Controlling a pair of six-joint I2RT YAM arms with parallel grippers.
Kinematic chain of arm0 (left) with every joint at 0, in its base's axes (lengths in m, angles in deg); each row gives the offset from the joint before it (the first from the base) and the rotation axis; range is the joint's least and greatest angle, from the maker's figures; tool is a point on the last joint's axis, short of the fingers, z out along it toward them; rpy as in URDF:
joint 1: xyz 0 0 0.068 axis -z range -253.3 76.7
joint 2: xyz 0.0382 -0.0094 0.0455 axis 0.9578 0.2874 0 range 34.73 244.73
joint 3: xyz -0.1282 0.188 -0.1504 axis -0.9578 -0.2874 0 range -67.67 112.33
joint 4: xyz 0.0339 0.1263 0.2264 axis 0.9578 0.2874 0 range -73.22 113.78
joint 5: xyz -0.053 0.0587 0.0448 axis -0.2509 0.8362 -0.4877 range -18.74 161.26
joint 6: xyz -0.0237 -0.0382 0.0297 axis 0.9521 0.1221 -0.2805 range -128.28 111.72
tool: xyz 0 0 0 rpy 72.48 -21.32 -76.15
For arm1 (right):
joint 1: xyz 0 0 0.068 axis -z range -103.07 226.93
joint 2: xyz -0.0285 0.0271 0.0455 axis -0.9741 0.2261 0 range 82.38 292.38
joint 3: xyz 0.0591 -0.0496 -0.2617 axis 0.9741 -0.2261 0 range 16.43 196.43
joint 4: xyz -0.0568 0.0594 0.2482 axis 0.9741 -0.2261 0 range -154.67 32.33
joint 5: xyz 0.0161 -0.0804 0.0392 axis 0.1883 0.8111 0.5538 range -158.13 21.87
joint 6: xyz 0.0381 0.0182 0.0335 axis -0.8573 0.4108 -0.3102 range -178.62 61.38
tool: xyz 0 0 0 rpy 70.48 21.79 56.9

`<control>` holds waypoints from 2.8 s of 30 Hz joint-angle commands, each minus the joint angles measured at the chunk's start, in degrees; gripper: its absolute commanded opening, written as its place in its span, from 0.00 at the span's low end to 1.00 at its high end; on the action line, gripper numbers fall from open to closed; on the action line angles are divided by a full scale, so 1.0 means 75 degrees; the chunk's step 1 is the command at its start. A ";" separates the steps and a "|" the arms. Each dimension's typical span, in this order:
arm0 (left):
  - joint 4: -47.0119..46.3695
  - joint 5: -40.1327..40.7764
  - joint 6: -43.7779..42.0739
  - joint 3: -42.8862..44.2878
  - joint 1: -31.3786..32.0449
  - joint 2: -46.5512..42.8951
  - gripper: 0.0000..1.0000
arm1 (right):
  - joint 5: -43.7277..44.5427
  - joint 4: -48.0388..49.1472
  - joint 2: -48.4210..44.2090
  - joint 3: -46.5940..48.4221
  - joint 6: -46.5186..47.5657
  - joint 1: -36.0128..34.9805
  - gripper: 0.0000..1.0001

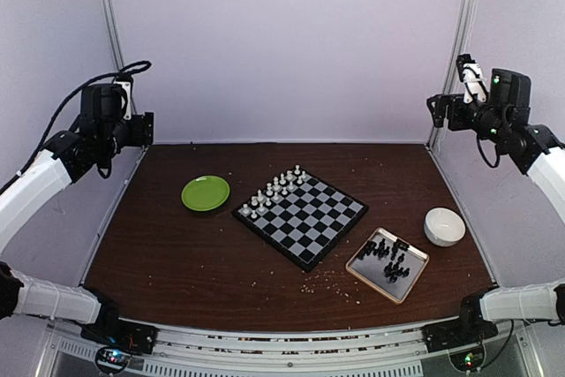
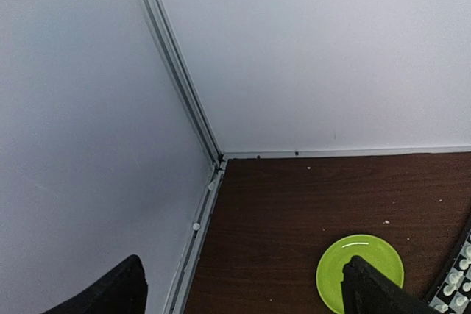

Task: Set up the chess pieces on the board
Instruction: Move the chessboard to the center of the board.

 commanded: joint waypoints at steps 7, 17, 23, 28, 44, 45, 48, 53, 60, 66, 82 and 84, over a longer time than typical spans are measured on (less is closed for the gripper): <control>-0.0905 -0.2369 0.0228 -0.1174 -0.1597 -0.0054 0.78 | -0.0871 0.0151 0.1403 -0.0018 0.0253 0.0440 0.98; -0.0191 -0.3786 0.0989 -0.1092 -0.0951 -0.0151 0.71 | -0.1883 -0.1489 0.4294 0.1714 0.0726 0.0537 0.96; -0.0446 -0.4240 0.2338 -0.1590 0.0437 -0.0357 0.67 | -0.2424 -0.2720 0.6357 0.3555 0.1003 0.0374 0.89; -0.0678 -0.4178 0.3168 -0.1946 0.1650 -0.0092 0.65 | -0.2854 -0.3856 0.8035 0.5157 0.0971 0.0146 0.79; -0.2973 -0.4793 0.5657 -0.2953 0.3015 0.2448 0.73 | -0.3718 -0.5039 0.9670 0.5718 0.0863 -0.0563 0.71; -0.3168 -0.4838 0.5761 -0.3014 0.3036 0.2538 0.73 | -0.3753 -0.5107 0.9702 0.5720 0.0904 -0.0602 0.70; -0.3690 -0.4941 0.6078 -0.3235 0.3061 0.2731 0.73 | -0.3799 -0.5236 0.9795 0.5699 0.0964 -0.0692 0.68; -0.3939 -0.4844 0.6334 -0.3446 0.3062 0.2852 0.73 | -0.3819 -0.5336 0.9940 0.5709 0.0990 -0.0784 0.64; -0.4069 -0.4557 0.6492 -0.3744 0.3061 0.2791 0.73 | -0.3797 -0.5533 0.9945 0.5544 0.1159 -0.0967 0.61; -0.4091 -0.4182 0.6553 -0.3971 0.3053 0.2608 0.73 | -0.3876 -0.5381 0.9350 0.4565 0.1181 -0.1167 0.55; -0.4040 -0.4419 0.6278 -0.4263 0.1719 0.1943 0.72 | -0.3899 -0.4216 0.6831 0.1687 0.1001 -0.2656 0.56; -0.3937 -0.4432 0.6161 -0.4237 0.1449 0.1811 0.72 | -0.3750 -0.4354 0.6722 0.1831 0.1063 -0.2604 0.57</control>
